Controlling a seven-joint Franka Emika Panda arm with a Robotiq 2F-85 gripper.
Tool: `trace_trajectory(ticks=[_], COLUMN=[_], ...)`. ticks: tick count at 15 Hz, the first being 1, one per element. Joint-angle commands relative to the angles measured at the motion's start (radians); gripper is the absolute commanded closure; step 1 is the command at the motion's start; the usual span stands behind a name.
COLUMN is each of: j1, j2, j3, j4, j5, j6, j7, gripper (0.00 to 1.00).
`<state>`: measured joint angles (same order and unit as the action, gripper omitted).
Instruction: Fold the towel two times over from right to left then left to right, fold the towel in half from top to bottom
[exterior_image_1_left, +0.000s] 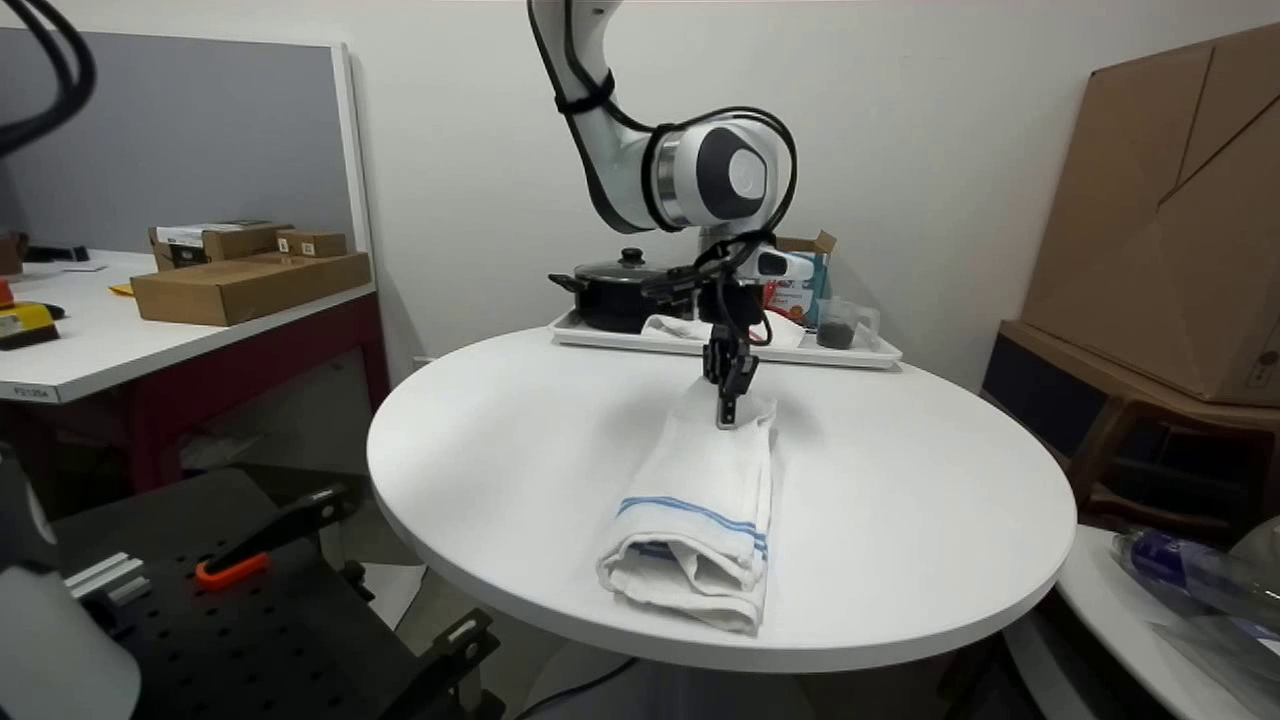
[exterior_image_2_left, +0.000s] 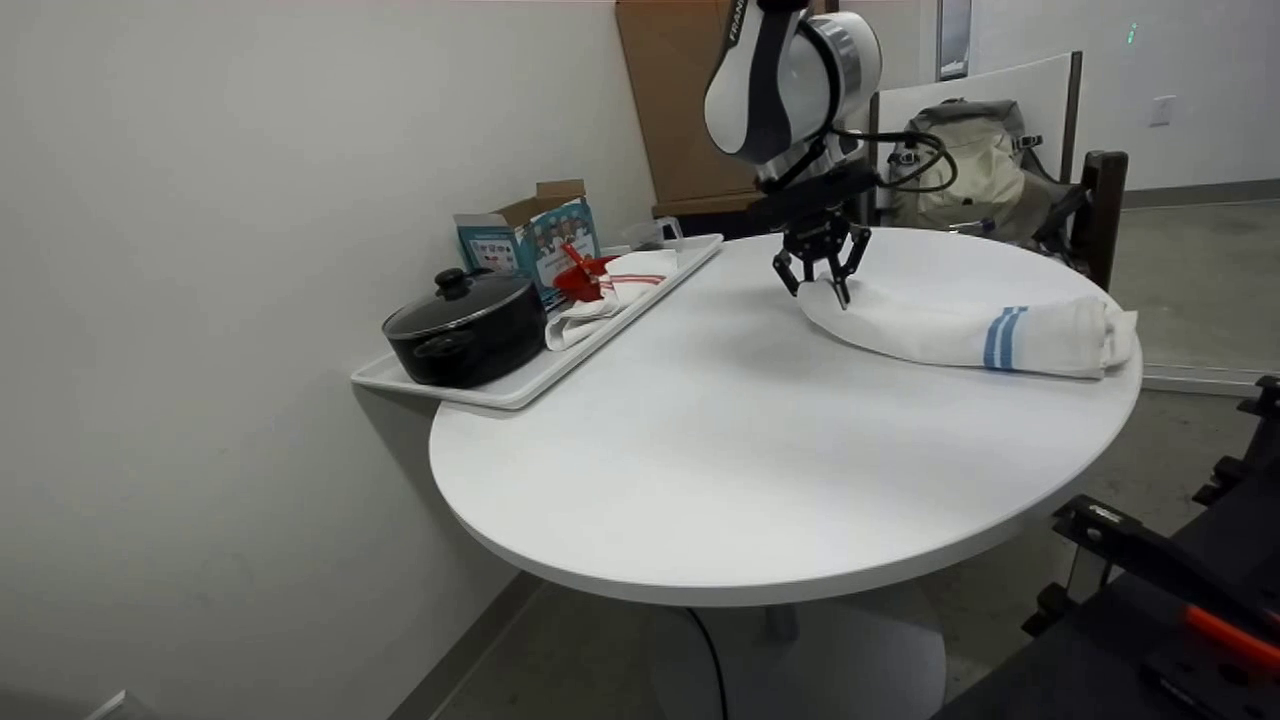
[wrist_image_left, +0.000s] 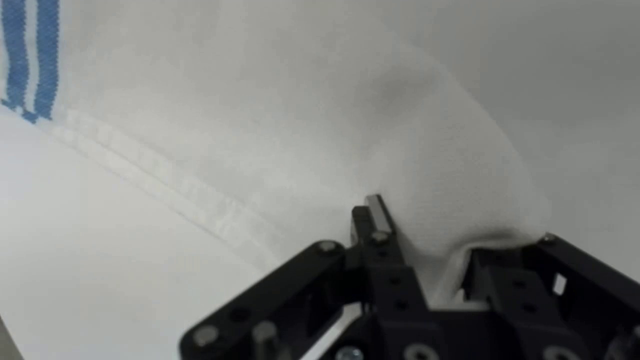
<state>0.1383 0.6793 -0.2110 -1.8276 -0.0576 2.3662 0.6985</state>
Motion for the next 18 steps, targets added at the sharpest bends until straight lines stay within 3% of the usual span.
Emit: trace_trajectory(ticks=[1,9,12,14,18], j1=[0.02,0.002,-0.016,-0.03,-0.012], j2=[0.032,0.083,0.092,0.093,0.047], j3=[-0.011,0.003,0.014,0.02,0.026], j4=[0.126,0.464,0.54,0.555,0.38], j5=[-0.039,-0.098,-0.096,-0.093,-0.102], j6=[-0.062,-0.238,-0.263,-0.259,-0.162], j7=[0.044,0.028,0.0,-0.029,-0.026], gripper=[0.91,0.91,0.91,0.91,0.91])
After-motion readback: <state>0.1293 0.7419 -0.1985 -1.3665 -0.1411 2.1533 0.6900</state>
